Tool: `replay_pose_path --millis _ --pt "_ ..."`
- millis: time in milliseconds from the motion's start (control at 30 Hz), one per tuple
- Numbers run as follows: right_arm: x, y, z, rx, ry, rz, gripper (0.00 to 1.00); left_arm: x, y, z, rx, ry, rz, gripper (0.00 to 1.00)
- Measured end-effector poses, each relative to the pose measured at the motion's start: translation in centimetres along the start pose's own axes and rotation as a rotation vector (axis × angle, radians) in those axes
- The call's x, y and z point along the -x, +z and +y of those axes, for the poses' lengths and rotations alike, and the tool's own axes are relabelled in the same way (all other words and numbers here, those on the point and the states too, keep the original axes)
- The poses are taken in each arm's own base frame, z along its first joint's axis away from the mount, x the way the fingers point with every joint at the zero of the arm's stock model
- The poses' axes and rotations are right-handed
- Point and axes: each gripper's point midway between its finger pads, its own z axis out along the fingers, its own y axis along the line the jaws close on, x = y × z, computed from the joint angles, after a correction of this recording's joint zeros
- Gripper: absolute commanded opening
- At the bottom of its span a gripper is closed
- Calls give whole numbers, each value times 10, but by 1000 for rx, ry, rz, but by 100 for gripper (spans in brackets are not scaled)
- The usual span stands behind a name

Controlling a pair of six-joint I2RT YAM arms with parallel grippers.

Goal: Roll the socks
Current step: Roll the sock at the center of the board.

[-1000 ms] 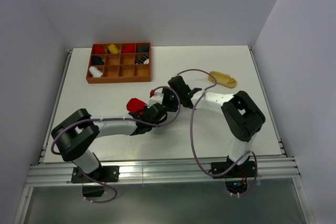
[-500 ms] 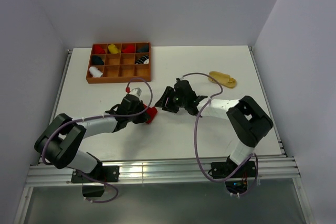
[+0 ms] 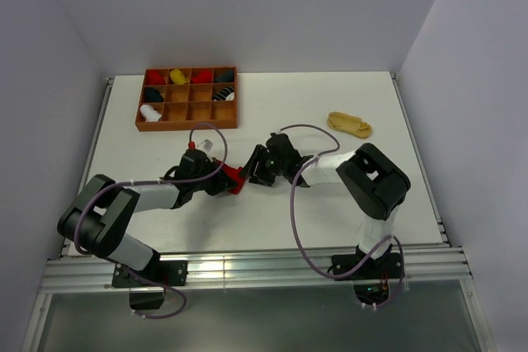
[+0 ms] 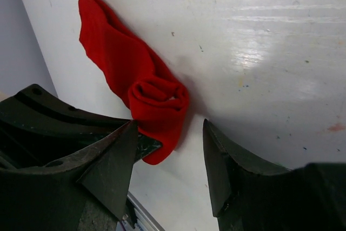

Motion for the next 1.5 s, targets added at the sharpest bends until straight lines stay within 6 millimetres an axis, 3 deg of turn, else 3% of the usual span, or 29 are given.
replay_pose_path --millis 433,500,600,733,800,900,1100,1267,1500 --pt "2 9 7 11 17 -2 58 -4 4 -3 -42 -40 28 1" --pt "3 10 7 2 18 -4 54 -5 5 -4 -50 -41 32 1" --pt "4 13 4 -29 16 0 39 -5 6 -5 -57 -40 34 1" --pt "3 14 2 -58 6 6 12 -5 6 -5 -58 -39 35 1" --pt "3 13 2 -73 -5 10 0 -5 6 -5 -58 -38 35 10" --pt "4 13 1 -97 -15 13 0 -5 6 -5 -57 -30 36 30" --pt "4 10 -1 -154 -65 25 0 -4 -5 -4 -12 33 3 48" --pt "4 6 -3 -196 -90 34 0 -1 -22 -12 56 179 -88 58" --pt "4 3 -3 -230 -111 45 0 2 -34 -57 103 463 -239 60"
